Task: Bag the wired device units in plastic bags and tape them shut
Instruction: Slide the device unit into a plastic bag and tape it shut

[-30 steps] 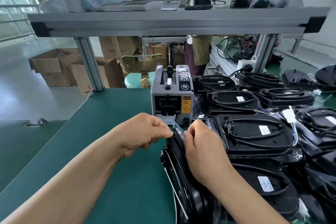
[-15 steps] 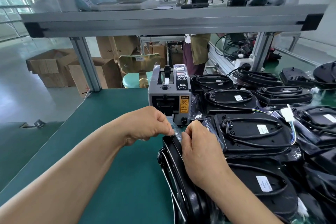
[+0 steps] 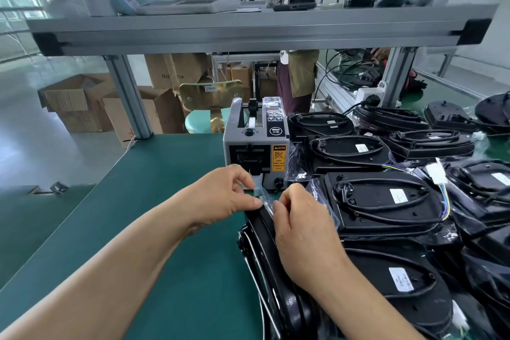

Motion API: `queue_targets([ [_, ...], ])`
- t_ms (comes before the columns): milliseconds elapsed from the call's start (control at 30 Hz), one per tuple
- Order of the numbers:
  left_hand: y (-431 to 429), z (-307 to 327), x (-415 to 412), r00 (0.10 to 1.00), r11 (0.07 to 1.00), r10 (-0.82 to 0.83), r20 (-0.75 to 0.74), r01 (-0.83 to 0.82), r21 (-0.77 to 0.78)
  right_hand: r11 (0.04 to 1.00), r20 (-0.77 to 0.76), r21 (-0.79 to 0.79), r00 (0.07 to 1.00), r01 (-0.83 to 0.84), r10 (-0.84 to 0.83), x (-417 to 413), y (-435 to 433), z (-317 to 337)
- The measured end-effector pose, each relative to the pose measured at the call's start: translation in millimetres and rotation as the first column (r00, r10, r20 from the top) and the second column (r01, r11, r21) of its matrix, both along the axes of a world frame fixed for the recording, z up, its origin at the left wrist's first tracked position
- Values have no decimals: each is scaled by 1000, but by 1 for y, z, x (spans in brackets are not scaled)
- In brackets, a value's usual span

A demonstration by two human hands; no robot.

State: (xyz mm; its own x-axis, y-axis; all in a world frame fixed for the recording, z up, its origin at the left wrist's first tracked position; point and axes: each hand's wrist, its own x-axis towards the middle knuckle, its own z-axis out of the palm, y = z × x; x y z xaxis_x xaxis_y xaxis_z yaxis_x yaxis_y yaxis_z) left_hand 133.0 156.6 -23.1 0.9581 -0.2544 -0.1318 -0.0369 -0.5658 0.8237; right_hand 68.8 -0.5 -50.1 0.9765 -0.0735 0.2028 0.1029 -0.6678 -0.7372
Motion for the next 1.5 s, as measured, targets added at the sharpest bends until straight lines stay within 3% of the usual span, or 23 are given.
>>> queue_targets([
  [167, -5, -20, -9, 969, 941, 178, -173, -219, -259, 1000, 77, 3, 997, -19, 19, 0, -3, -4],
  [300, -12, -26, -9, 948, 908, 283, -146, -314, -279, 1000, 104, -22, 994, -23, 25, 0, -3, -6],
  [400, -11, -29, -12, 953, 905, 274, -128, -300, -302, 1000, 105, -15, 994, -16, 17, 1, -4, -8],
  [633, -11, -29, -19, 931, 867, 296, -214, -355, -348, 1000, 87, 4, 996, -13, 13, 2, -3, -8],
  [733, -13, -27, -19, 915, 842, 320, -244, -393, -370, 999, -1, -19, 999, -45, 45, 2, -4, -2],
  [833, -12, -23, -20, 916, 846, 293, -273, -381, -374, 985, -206, -101, 971, -141, 118, 5, -8, 10],
  [967, -1, -17, -19, 946, 890, 258, -194, -311, -334, 915, -378, -272, 908, -297, 183, 23, -10, 25],
  [1067, 3, -16, -20, 972, 922, 197, -131, -229, -312, 901, -439, -278, 878, -334, 191, 34, -5, 32],
  [1167, 6, -16, -16, 962, 897, 257, -91, -273, -348, 940, -480, -156, 855, -303, 197, 36, -11, 30],
  [1333, 9, -22, 11, 872, 728, 453, -183, -481, -489, 957, -365, 239, 899, -162, 243, 11, -42, 35],
  [1500, -11, -31, 46, 801, 623, 492, -342, -598, -504, 716, -162, 695, 957, -64, 243, -18, -51, 37],
])
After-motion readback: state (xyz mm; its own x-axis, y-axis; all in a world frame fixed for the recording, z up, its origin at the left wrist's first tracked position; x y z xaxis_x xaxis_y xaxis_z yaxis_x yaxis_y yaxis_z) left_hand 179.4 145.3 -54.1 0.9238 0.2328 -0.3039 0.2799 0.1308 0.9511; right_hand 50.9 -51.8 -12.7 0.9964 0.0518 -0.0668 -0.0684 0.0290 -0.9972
